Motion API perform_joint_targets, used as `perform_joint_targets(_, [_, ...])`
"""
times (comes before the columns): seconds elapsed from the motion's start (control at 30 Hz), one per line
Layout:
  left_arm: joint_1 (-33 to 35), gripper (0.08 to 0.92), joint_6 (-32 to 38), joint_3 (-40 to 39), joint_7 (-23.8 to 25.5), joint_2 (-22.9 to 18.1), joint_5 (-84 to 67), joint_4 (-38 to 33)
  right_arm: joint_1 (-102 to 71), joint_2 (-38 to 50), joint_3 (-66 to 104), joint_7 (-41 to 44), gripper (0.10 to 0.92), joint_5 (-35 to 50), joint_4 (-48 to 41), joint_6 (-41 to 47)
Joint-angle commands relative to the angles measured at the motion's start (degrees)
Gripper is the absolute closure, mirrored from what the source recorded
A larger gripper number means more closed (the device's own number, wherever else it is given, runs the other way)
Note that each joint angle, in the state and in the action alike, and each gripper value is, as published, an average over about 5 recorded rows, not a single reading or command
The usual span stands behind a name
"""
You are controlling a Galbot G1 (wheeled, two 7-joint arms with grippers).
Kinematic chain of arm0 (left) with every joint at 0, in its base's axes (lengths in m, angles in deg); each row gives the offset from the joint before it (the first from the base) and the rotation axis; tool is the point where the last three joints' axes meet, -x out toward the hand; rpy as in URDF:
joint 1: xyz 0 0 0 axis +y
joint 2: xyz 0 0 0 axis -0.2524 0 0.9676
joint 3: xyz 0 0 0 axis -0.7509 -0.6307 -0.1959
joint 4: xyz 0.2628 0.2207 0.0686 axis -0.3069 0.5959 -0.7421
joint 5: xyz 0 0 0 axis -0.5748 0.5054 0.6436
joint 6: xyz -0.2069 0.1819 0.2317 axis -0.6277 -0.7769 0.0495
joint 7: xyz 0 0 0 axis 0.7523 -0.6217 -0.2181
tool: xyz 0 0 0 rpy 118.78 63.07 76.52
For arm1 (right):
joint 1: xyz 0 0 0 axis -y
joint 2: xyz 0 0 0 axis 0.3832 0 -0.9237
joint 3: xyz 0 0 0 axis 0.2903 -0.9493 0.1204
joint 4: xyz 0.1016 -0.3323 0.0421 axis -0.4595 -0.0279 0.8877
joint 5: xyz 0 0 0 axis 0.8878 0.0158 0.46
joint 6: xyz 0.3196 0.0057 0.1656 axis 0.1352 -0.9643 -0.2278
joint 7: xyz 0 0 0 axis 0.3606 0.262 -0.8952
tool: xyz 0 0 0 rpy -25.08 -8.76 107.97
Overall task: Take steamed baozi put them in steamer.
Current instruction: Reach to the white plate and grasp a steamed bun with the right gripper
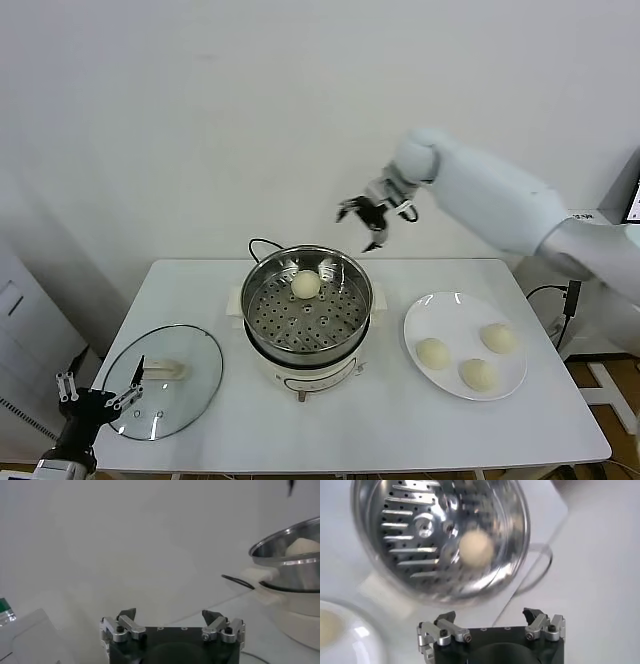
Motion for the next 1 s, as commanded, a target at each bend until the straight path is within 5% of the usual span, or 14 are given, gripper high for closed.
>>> perform_joint_targets(0.03, [0.06,0.177,-0.01,-0.04,0.01,-0.31,0.08,-0.01,2.02,11.72,-9.09,1.45,0.203,12.37,3.32,13.23])
perform_joint_targets(0.33, [0.08,0.177,0.54,-1.03,0.04,-1.98,1.44,0.26,-9.85,20.84,-5.07,-1.52,0.203,4.41,15.33,14.86])
perform_joint_targets(1.0, [0.95,0.177,0.81,0.30,0.03,-1.83,1.28,0.72,-28.27,13.99,10.73,-3.06,0.203,-3.87,8.77,8.78])
